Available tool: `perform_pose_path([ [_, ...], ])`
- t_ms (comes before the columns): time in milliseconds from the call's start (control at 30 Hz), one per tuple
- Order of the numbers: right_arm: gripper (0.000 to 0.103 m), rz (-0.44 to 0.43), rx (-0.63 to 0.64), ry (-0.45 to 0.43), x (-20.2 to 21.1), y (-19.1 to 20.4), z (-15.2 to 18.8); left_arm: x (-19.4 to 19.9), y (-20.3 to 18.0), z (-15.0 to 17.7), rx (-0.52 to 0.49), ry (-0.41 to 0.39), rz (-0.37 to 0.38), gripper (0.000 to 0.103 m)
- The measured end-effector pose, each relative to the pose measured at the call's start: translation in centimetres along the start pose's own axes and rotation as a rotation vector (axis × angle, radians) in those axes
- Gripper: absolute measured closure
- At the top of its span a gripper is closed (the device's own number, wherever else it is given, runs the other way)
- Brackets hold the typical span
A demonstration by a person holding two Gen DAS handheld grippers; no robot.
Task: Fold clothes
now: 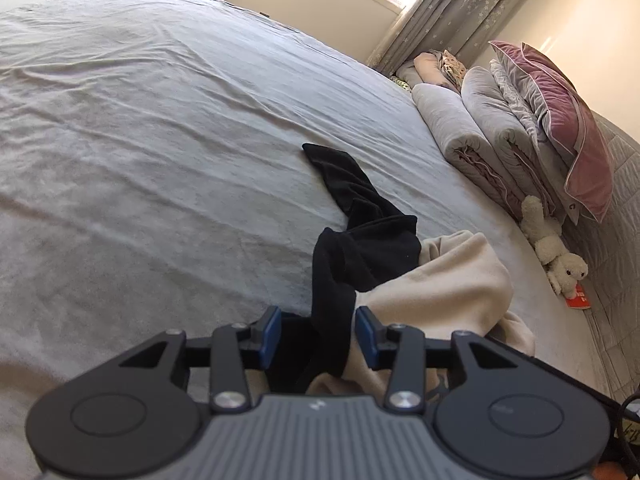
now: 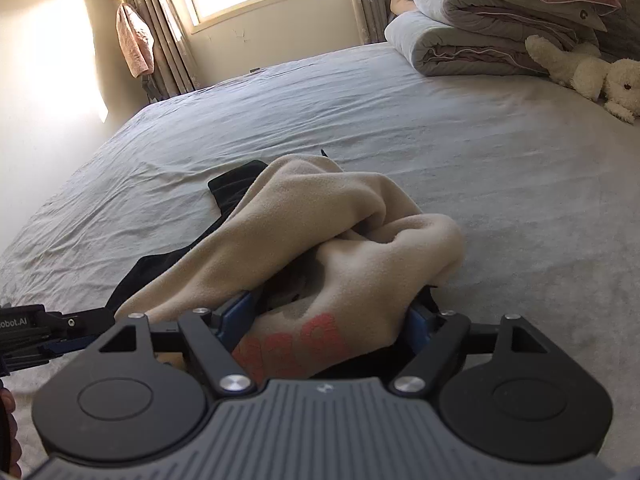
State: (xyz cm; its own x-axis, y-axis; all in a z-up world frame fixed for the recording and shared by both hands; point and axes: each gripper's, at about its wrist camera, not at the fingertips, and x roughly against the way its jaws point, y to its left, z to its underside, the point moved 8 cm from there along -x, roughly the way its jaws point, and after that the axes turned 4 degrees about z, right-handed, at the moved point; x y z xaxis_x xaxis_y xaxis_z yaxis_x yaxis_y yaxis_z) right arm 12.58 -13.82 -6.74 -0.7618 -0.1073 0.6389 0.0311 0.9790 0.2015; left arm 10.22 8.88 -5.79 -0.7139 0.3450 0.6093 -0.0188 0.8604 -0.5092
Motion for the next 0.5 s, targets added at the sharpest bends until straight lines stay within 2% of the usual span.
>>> perform_pose_path([
  [167,0.020,0.005,-0.016,0.008,-0.3,-0.3,0.1,-0.1,-1.3,0.4,-0.021,0.020,0.077,0.060],
  [267,0.019,0.008,-0.021,0.015,-0.3,-0.3,0.3,-0.3,-2.4,0.8,-0.054,0.032,0.107,0.064],
  [333,0.019,0.010,-0.025,0.020,-0.3,-0.3,0.4,-0.3,-3.0,1.0,-0.082,0.034,0.109,0.084],
  [367,0.019,0.011,-0.026,0.022,-0.4,-0.3,0.5,-0.3,-3.2,1.0,-0.093,0.032,0.108,0.088],
  [500,0.019,0.024,-0.013,0.019,-0.3,-0.1,0.8,0.3,-3.3,0.5,-0.085,-0.007,0.098,0.092],
])
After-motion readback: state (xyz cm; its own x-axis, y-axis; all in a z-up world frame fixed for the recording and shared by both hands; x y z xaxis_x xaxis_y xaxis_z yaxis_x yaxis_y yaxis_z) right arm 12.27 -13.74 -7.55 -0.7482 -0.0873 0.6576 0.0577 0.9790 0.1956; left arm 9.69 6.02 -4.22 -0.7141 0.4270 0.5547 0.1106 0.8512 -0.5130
